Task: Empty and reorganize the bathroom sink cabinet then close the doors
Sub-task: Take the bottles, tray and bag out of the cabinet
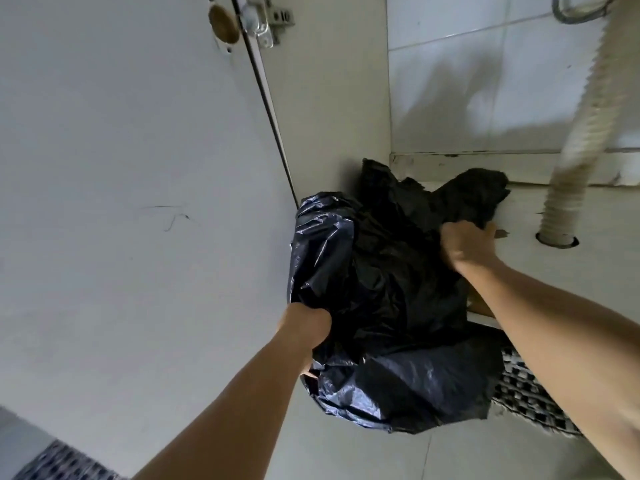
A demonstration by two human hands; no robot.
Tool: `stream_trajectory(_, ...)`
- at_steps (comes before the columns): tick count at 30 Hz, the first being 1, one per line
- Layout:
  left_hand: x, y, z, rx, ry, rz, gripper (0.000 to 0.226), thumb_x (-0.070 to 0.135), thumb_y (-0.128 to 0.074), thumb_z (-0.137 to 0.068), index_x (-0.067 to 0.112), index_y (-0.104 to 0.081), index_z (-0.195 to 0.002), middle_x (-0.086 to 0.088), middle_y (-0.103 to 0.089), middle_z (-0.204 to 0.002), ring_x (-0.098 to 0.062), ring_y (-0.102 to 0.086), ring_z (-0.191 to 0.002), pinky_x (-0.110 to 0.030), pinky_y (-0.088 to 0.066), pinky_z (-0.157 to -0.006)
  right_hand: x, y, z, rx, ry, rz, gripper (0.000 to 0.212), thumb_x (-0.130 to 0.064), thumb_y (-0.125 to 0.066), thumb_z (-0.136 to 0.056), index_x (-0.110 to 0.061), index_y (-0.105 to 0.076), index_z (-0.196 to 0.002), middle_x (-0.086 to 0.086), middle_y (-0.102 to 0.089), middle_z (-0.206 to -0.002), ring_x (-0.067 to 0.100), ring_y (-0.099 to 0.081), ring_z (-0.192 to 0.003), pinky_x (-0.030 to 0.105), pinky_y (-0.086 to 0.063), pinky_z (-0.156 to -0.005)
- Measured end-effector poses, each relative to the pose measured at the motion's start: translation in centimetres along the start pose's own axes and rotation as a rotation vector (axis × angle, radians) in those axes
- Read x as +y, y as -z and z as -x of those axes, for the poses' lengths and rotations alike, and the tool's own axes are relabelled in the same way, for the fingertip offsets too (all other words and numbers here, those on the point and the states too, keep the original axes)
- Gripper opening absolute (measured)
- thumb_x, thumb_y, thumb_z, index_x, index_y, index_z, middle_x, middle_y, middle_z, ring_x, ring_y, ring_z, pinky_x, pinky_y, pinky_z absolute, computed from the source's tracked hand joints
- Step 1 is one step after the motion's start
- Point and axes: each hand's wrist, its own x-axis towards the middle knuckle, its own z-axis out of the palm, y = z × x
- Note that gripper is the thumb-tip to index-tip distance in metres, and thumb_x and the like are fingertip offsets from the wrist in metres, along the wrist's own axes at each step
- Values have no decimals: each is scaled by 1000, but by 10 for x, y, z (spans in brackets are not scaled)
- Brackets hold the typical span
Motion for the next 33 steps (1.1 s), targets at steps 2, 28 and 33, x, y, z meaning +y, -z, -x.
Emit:
stream_trajectory(2,-8,3,3,-15,6,1,37,-1,-48,-73,-3,-59,-108,-24,-64,-96,-41,-66,-89,-53,-56,-82,3,8,12,31,-25,-74,17,-6,-52,-88,-13,-66,-95,12,-67,-97,35,-58,-106,50,-30,-106)
stream_trajectory(28,-140,80,79,-194,176,-182,39,6,-48,-95,-4,-44,-132,-14,-52,-130,-39,-49,-123,-46,-44,-92,-98,-39,331,-566,207,-269,35,1,-41,-81,-18,-28,-56,-1,-36,-62,29,-43,-68,32,-33,-54)
stream_trajectory(33,-149,95,90,-303,290,-397,58,14,-51,-95,7,-27,-147,-20,-20,-155,-49,-26,-136,-63,-36,-99,-112,-66,353,-775,245,-276,37,2,-38,-87,-28,-35,-65,-2,-40,-74,22,-41,-76,27,-34,-58)
